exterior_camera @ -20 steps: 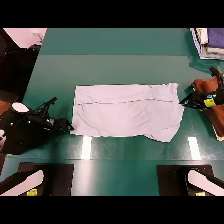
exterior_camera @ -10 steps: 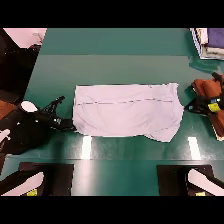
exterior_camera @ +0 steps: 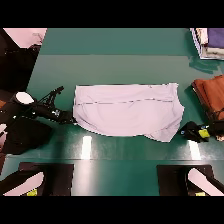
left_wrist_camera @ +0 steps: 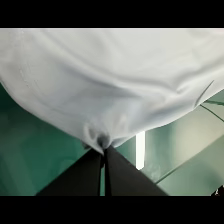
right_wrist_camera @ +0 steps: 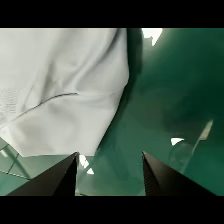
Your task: Fold the shirts.
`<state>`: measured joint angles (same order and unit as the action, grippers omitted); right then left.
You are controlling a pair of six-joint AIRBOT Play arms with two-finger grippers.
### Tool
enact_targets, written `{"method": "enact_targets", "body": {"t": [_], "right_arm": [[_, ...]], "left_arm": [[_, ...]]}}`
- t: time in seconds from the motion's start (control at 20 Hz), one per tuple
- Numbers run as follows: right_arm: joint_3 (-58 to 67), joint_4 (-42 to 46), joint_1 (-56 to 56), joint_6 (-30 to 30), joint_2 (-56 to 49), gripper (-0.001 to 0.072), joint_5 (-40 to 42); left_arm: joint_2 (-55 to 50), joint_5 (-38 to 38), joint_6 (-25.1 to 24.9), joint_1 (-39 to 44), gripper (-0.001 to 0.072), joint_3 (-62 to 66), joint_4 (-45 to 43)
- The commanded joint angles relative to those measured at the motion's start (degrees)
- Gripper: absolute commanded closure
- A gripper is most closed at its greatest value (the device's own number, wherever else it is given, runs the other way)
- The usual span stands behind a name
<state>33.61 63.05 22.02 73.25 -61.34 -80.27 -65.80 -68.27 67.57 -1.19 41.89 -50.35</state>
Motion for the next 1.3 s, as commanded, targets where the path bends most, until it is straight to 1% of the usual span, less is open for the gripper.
{"method": "enact_targets", "body": {"t": [0.0, 0.2, 0.25, 0.3, 0.35, 0.45, 0.55, 0.7, 0.8, 0.9, 0.95, 1.05, 1.15, 1.25], "right_arm": [[-5.4, -2.9, 0.2, -1.0, 0.2, 0.0273, 4.7], [-6.4, -3.7, -4.9, -1.1, 0.2, 0.0276, 7.4], [-6.3, -3.7, -6.9, -1.1, 0.2, 0.0288, 8.4], [-6.2, -3.4, -8.4, -1.1, 0.2, 0.0329, 8.8], [-5.8, -3.1, -9.7, -1.1, 0.3, 0.0438, 8.9], [-4.4, -2.8, -10.8, -1.1, 0.3, 0.0699, 8.0], [-2.0, -1.8, -10.8, -0.8, 1.4, 0.0701, 5.9], [1.9, 5.3, -10.8, 2.4, 7.3, 0.0701, -0.1], [3.1, 7.9, -10.8, 3.2, 12.5, 0.0702, -5.0], [3.1, 8.0, -10.8, 4.6, 17.7, 0.0701, -8.4], [3.2, 8.0, -10.8, 5.9, 20.1, 0.0702, -9.4], [3.2, 8.0, -10.8, 7.4, 24.9, 0.0702, -9.9], [3.2, 7.1, -10.8, 8.2, 27.6, 0.0702, -9.6], [3.2, 5.3, -10.8, 8.2, 27.6, 0.0702, -8.0]], "left_arm": [[0.0, -0.3, 0.0, 0.0, 0.0686, 0.3, 0.1], [0.0, -0.3, 0.0, 0.0, 0.0686, 0.3, 0.1], [0.0, -0.3, 0.0, 0.0, 0.0686, 0.3, 0.0], [0.0, -0.3, 0.0, 0.0, 0.0686, 0.3, 0.0], [0.0, -0.5, -0.1, 0.0, 0.0686, 0.3, 0.0], [0.0, -1.8, 0.1, 0.0, 0.0688, 0.3, -0.9], [1.3, -3.3, 2.5, 0.0, 0.0689, 0.4, -4.2], [8.5, -5.1, 6.1, 0.0, 0.0688, 0.4, -11.5], [13.2, -9.7, 7.6, 0.0, 0.0688, 0.3, -15.9], [16.6, -15.1, 8.1, 0.0, 0.0688, 0.3, -15.9], [17.7, -17.0, 9.1, 0.0, 0.0687, 0.4, -15.6], [18.2, -19.9, 10.2, 0.0, 0.0688, 0.4, -14.0], [18.2, -18.9, 10.1, 0.0, 0.0688, 0.4, -11.2], [18.2, -14.6, 10.1, 0.0, 0.0688, 0.4, -10.6]]}}
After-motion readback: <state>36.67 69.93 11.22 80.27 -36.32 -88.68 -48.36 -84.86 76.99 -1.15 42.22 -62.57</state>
